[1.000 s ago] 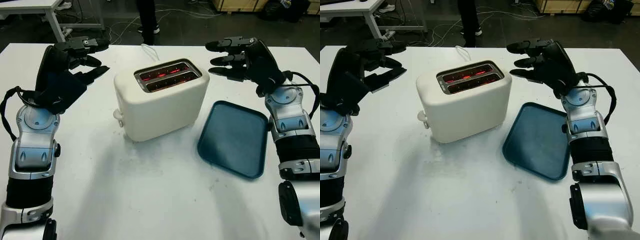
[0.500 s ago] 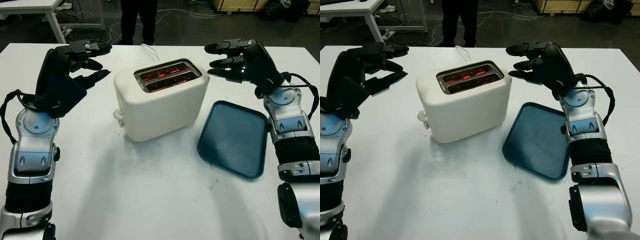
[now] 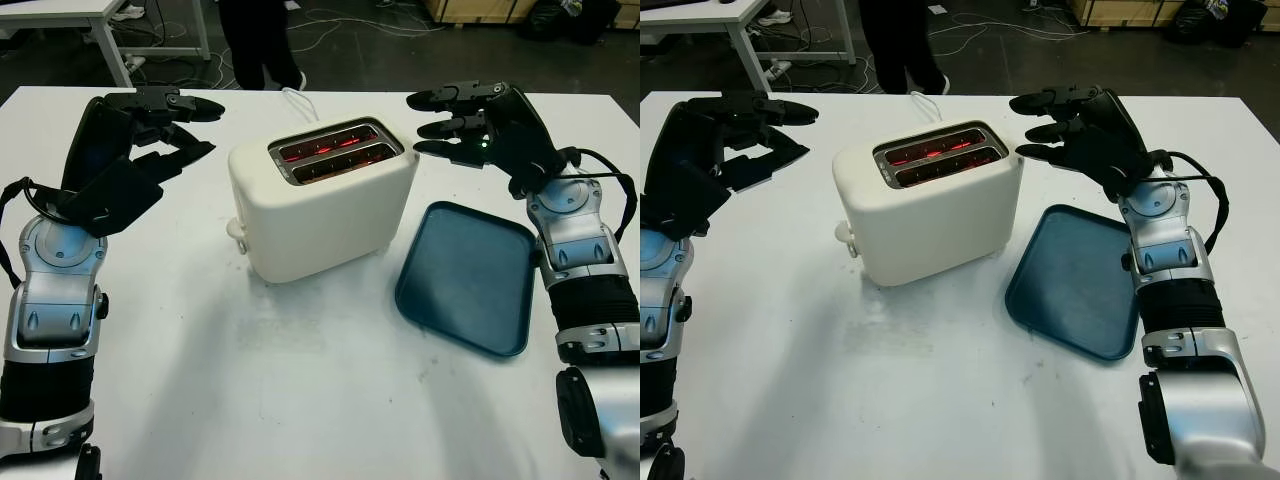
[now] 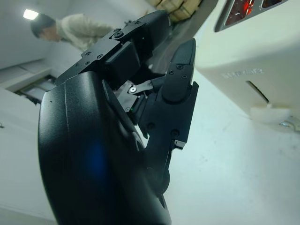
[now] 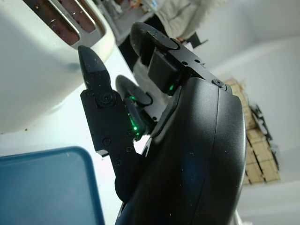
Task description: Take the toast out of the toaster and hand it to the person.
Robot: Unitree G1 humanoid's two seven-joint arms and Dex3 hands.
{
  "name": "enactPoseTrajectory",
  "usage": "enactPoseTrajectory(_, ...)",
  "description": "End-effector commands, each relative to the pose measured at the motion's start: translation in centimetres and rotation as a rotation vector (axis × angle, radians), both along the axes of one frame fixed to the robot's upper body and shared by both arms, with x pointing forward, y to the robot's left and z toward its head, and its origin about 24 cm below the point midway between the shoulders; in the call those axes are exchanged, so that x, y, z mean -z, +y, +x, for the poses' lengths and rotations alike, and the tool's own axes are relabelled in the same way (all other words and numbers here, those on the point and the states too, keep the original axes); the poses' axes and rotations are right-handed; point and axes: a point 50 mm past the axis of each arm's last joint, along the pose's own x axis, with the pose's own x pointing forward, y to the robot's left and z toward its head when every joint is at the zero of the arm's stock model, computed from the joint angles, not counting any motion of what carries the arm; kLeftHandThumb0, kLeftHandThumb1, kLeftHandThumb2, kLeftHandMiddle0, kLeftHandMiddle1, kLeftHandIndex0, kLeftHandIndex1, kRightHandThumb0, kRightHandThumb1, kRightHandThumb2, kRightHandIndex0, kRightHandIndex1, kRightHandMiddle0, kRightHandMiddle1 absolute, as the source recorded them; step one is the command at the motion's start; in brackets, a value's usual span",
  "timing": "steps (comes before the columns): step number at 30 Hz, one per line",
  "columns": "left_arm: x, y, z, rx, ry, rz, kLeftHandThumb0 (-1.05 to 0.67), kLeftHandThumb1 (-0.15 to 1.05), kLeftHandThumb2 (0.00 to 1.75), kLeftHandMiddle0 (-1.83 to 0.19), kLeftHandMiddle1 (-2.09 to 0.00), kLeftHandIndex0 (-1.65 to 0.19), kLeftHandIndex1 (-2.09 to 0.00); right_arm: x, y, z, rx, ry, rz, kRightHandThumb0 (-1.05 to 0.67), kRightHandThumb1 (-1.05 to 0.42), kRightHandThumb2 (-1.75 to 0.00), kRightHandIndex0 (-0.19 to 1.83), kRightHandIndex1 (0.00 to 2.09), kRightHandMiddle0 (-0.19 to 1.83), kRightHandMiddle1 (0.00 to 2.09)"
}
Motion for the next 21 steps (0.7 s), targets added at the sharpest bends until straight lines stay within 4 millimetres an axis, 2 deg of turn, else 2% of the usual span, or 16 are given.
enactPoseTrajectory(1, -0.35, 0.16, -0.04, 0.003, -0.014, -0.003, -0.2, 0.87, 0.0, -0.79, -1.04, -0.96, -0.3, -0.37, 0.08, 0.03, -0.021, -0.03, 0.032, -0.29, -0.8, 0.0, 0.95, 0.05, 0.88, 0.02)
enactPoseTrajectory(21, -0.84, -0.04, -0.34, -0.019, -0.035, 0.011, -0.14, 0.87, 0.0, -0.73, -0.95, -0.9, -0.3, -0.7, -0.09, 0.05, 0.005, -0.054, 0.02, -0.18, -0.84, -0.01, 0.95, 0.06, 0.89, 0.02)
